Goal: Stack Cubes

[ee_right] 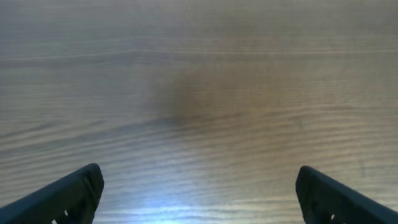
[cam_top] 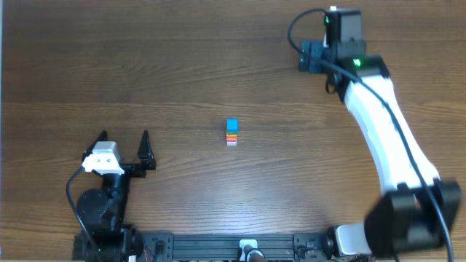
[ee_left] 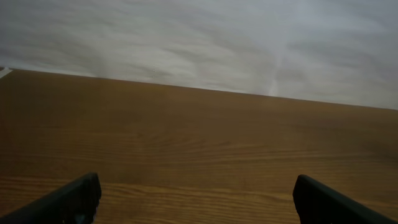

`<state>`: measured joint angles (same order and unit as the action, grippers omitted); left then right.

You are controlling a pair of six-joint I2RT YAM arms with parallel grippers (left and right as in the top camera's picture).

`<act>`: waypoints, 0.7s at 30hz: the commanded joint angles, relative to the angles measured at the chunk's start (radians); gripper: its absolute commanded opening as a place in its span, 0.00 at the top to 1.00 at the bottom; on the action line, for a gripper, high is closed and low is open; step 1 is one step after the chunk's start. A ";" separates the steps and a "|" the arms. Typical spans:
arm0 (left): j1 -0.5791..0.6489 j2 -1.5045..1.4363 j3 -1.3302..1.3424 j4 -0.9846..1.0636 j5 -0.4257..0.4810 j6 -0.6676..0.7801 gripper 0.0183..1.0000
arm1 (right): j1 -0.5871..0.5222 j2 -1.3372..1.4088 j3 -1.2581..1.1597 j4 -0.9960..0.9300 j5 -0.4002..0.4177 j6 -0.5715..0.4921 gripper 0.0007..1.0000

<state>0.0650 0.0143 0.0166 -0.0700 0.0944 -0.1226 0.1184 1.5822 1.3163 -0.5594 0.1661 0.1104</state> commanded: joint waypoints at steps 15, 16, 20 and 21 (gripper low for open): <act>0.005 -0.008 -0.010 0.003 0.006 0.018 0.00 | -0.104 -0.940 -0.958 0.524 -0.151 -0.111 0.01; 0.005 -0.008 -0.010 0.003 0.006 0.018 0.00 | -0.106 -0.972 -0.982 0.548 -0.153 -0.114 0.01; 0.005 -0.008 -0.010 0.003 0.006 0.018 0.00 | -0.108 -1.096 -1.059 0.596 -0.155 -0.128 0.01; 0.005 -0.008 -0.010 0.003 0.006 0.018 0.00 | -0.109 -1.128 -1.075 0.599 -0.155 -0.128 0.01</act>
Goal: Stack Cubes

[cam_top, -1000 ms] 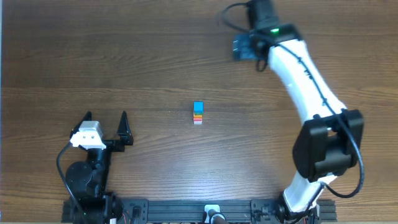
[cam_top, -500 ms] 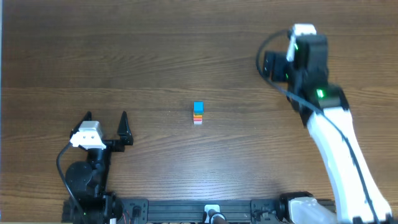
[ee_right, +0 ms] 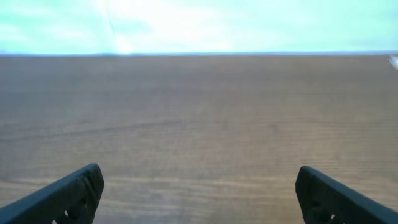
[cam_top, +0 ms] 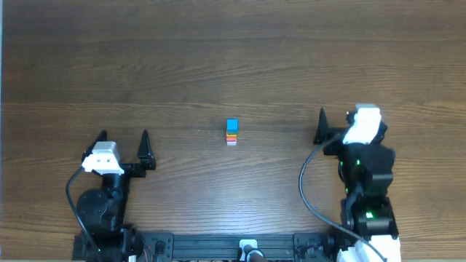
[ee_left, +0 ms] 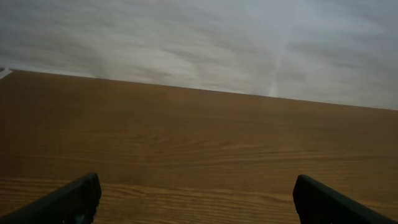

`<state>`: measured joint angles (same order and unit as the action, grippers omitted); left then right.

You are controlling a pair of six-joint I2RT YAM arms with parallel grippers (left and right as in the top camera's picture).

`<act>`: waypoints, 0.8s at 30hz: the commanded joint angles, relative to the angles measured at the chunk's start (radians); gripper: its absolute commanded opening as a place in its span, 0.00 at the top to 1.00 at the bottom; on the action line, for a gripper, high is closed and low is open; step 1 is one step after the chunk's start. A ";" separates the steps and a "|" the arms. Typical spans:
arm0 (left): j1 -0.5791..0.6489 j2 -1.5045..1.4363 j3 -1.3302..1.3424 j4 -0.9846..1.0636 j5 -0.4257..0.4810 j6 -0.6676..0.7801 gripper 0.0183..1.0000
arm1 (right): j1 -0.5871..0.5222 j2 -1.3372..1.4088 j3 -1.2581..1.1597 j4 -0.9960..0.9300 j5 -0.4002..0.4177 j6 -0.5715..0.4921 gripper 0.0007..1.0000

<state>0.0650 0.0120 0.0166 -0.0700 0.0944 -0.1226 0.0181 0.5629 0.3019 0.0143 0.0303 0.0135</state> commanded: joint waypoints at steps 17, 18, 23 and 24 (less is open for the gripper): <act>0.005 -0.005 -0.010 0.003 0.006 0.018 0.00 | -0.008 -0.502 -0.230 0.020 -0.093 -0.078 0.01; 0.005 -0.005 -0.010 0.003 0.006 0.018 0.00 | -0.008 -0.509 -0.237 0.019 -0.093 -0.083 0.01; 0.005 -0.005 -0.010 0.003 0.006 0.018 0.00 | -0.008 -0.558 -0.275 0.023 -0.093 -0.082 0.01; 0.005 -0.005 -0.010 0.003 0.006 0.018 0.00 | -0.008 -0.558 -0.279 0.023 -0.093 -0.082 0.01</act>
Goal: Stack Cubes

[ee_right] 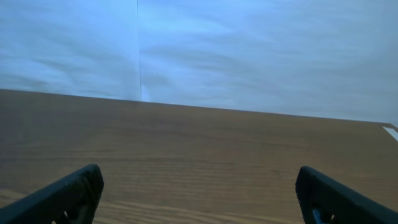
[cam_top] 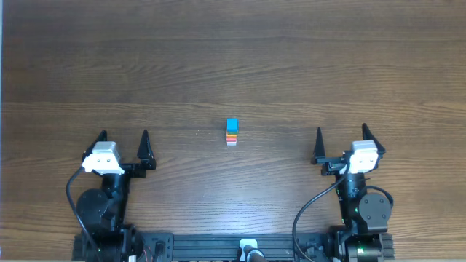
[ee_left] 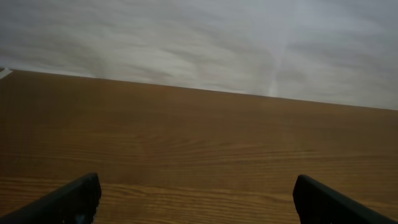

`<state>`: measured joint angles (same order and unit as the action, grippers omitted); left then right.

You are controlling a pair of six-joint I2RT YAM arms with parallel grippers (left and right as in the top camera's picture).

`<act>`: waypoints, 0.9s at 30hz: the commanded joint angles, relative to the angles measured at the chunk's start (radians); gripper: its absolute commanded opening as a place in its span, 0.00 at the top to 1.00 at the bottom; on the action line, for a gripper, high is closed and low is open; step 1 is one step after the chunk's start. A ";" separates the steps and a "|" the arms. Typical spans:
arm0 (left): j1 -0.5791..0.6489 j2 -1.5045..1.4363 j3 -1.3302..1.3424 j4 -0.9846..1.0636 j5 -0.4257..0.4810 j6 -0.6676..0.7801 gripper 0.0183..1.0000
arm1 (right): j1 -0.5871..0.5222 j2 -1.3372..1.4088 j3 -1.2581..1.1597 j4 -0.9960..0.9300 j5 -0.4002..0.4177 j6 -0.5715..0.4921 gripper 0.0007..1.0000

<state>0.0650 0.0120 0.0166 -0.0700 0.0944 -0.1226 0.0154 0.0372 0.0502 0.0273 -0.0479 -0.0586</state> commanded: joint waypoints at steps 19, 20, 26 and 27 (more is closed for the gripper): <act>0.005 -0.005 -0.010 0.003 0.006 0.018 0.00 | 0.009 -0.032 -0.045 -0.100 0.012 -0.010 0.01; 0.005 -0.005 -0.010 0.003 0.006 0.018 0.00 | 0.009 -0.032 -0.045 -0.100 0.012 -0.010 0.01; 0.005 -0.005 -0.010 0.003 0.006 0.018 0.00 | 0.009 -0.032 -0.045 -0.100 0.012 -0.010 0.01; 0.005 -0.005 -0.010 0.003 0.006 0.018 0.00 | 0.009 -0.032 -0.045 -0.100 0.012 -0.010 0.01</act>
